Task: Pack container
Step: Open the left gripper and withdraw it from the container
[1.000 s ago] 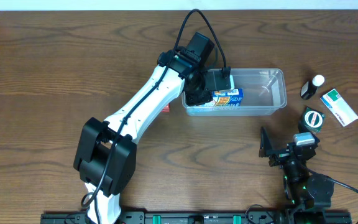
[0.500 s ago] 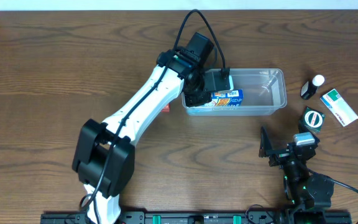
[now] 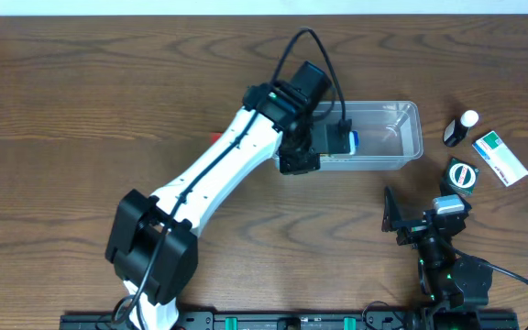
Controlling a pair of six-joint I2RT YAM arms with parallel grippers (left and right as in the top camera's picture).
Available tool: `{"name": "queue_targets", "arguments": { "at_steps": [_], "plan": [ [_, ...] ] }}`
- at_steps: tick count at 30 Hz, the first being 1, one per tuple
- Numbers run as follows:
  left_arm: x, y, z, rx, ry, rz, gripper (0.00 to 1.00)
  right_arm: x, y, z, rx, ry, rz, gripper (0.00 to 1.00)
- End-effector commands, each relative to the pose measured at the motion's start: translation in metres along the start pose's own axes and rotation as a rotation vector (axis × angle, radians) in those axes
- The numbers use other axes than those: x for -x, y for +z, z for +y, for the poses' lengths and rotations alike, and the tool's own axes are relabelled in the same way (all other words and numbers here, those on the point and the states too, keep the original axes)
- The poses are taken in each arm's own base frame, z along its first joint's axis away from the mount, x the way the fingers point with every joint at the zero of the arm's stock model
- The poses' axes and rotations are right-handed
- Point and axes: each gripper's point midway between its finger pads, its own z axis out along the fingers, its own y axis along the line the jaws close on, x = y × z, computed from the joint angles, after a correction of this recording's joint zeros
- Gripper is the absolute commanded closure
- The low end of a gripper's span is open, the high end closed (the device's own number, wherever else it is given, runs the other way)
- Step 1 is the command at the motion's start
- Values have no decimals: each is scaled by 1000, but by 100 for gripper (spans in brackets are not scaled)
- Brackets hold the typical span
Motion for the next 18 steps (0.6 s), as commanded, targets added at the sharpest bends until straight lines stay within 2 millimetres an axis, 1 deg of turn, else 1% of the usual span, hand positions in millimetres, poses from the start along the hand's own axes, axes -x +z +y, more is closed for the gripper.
{"name": "queue_targets", "arguments": {
  "at_steps": [1, 4, 12, 18],
  "plan": [
    [-18, 17, 7, 15, -25, 90, 94, -1, 0, 1, 4, 10, 1, 1],
    [-22, 20, 11, 28, -26, 109, 94, -1, 0, 1, 4, 10, 1, 1],
    [-16, 28, 26, 75, -17, 89, 94, -1, 0, 1, 4, 10, 1, 1],
    [-21, 40, 26, 57, -22, 112, 94, -1, 0, 1, 4, 10, 1, 1]
  ]
}}
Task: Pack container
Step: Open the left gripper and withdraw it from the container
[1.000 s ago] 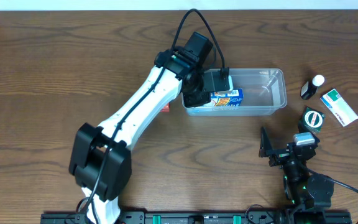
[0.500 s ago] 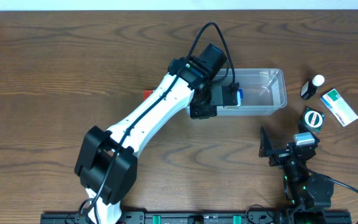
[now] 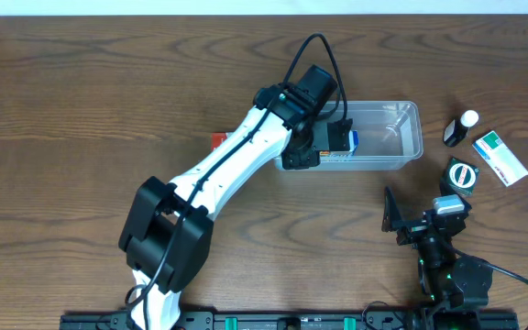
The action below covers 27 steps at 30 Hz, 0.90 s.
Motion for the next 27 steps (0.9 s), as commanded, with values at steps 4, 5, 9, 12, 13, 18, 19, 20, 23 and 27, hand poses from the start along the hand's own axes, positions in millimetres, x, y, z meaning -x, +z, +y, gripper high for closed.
{"name": "queue_targets", "arguments": {
  "at_steps": [4, 5, 9, 12, 13, 18, 19, 20, 23, 27],
  "plan": [
    [-10, 16, 4, -3, -24, 42, 95, -1, 0, 1, 4, 10, 0, 1],
    [-11, 16, 9, 20, -22, 49, 94, -1, 0, 1, 4, 10, 1, 1],
    [-21, 10, 49, 228, -143, 114, 94, -1, 0, 1, 4, 10, 1, 1],
    [-22, 5, 66, 313, -207, 113, 94, -1, 0, 1, 4, 10, 0, 1],
    [-22, 3, 70, 337, -233, 108, 94, -1, 0, 1, 4, 10, 1, 1],
    [-19, -29, 82, 438, -398, 59, 94, -1, 0, 1, 3, 10, 1, 1],
    [-21, -42, 85, 478, -474, 40, 94, -1, 0, 1, 4, 10, 1, 1],
    [-25, -60, 89, 518, -570, 13, 94, -1, 0, 1, 4, 10, 0, 1],
    [-45, -106, 94, 588, -864, -73, 94, -1, 0, 1, 4, 10, 1, 1],
    [-89, -148, 85, 581, -1140, -108, 93, -1, 0, 1, 4, 10, 1, 1]
  ]
}}
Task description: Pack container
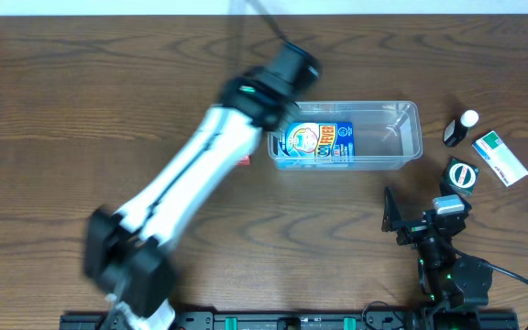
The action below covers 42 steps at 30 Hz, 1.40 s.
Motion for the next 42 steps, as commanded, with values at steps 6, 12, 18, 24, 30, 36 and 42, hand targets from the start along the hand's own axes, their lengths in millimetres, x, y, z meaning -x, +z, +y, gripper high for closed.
{"name": "queue_targets", "arguments": {
  "at_steps": [6, 12, 18, 24, 30, 36, 42],
  "plan": [
    [-65, -32, 65, -80, -462, 159, 46, -1, 0, 1, 4, 10, 1, 1],
    [-103, 1, 77, -105, -548, 268, 2, -1, 0, 1, 4, 10, 0, 1],
    [-122, 29, 65, -134, -557, 312, 2, -1, 0, 1, 4, 10, 1, 1],
    [-132, 47, 52, -150, -546, 314, 2, -1, 0, 1, 3, 9, 1, 1],
    [-126, 52, 54, -140, -589, 283, 2, -1, 0, 1, 4, 9, 1, 1],
    [-138, 54, 88, 37, -677, 293, 2, -1, 0, 1, 4, 10, 1, 1],
    [-150, 55, 111, 66, -774, 298, 2, -1, 0, 1, 4, 9, 1, 1]
  ]
}}
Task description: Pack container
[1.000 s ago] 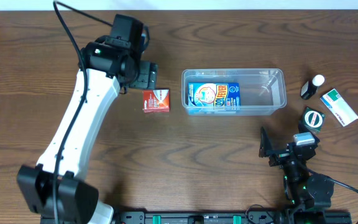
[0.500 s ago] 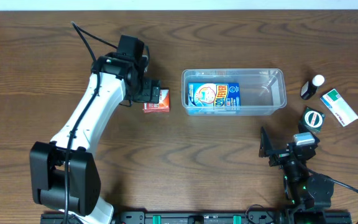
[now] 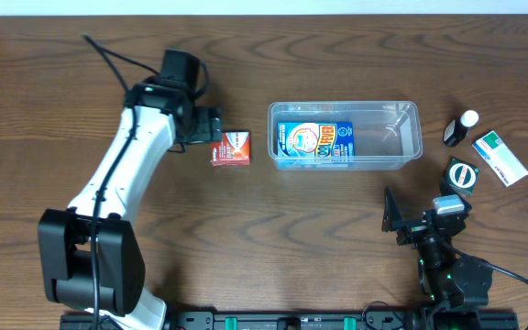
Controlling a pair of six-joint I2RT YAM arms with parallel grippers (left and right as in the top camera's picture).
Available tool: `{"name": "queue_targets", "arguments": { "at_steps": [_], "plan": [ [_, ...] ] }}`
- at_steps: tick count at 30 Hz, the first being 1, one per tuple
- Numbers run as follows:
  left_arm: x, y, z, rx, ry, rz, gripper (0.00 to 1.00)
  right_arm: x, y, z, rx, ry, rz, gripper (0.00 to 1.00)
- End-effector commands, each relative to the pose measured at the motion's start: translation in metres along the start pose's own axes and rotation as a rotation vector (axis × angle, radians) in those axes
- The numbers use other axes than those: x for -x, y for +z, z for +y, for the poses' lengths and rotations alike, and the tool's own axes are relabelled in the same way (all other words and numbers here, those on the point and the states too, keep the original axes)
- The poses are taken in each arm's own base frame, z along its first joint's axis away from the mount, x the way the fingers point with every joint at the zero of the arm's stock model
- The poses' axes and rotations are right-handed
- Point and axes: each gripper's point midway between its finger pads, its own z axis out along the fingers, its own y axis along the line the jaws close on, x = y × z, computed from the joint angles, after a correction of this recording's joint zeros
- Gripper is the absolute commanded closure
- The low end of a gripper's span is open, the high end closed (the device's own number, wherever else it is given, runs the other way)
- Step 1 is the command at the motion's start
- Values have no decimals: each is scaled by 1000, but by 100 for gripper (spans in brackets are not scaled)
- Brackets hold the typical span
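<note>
A clear plastic container (image 3: 412, 137) stands at the table's centre right. In its left half lies a blue packet with a round yellow picture (image 3: 314, 142). A small red and white box (image 3: 234, 149) rests on the table left of the container. My left gripper (image 3: 211, 130) sits at that box's left end, fingers spread, nothing in it. Low on the right, my right gripper (image 3: 394, 216) rests with no gap showing between its fingers.
Right of the container are a small black bottle with a white cap (image 3: 461, 128), a green and white box (image 3: 500, 158) and a round black and green object (image 3: 462, 174). The right arm's base is at the front edge.
My left arm has gone from the container's left end to the red box on the table. The blue packet stays in the container. The right arm has not moved.
My left gripper was low inside the container's left half with the blue packet under it, at both earlier moments. Then the packet lay free in the container and the arm was leaving. Now the gripper is at the red box.
</note>
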Motion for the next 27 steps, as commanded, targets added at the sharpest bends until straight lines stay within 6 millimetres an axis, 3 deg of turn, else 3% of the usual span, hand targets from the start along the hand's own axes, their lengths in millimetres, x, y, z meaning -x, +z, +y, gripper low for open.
{"name": "queue_targets", "arguments": {
  "at_steps": [1, 12, 20, 27],
  "plan": [
    [5, 2, 20, 47, -77, -8, 2, -1, 0, 1, 4, 10, 1, 1],
    [6, 2, 29, 54, -141, -6, 2, 2, 0, 2, 7, 8, -10, 1],
    [5, 3, 21, -12, -151, 10, 2, 8, -1, 2, 7, 32, -26, 1],
    [3, 3, 21, -10, -150, 17, 2, 39, -18, -36, -221, 212, 13, 1]
  ]
}}
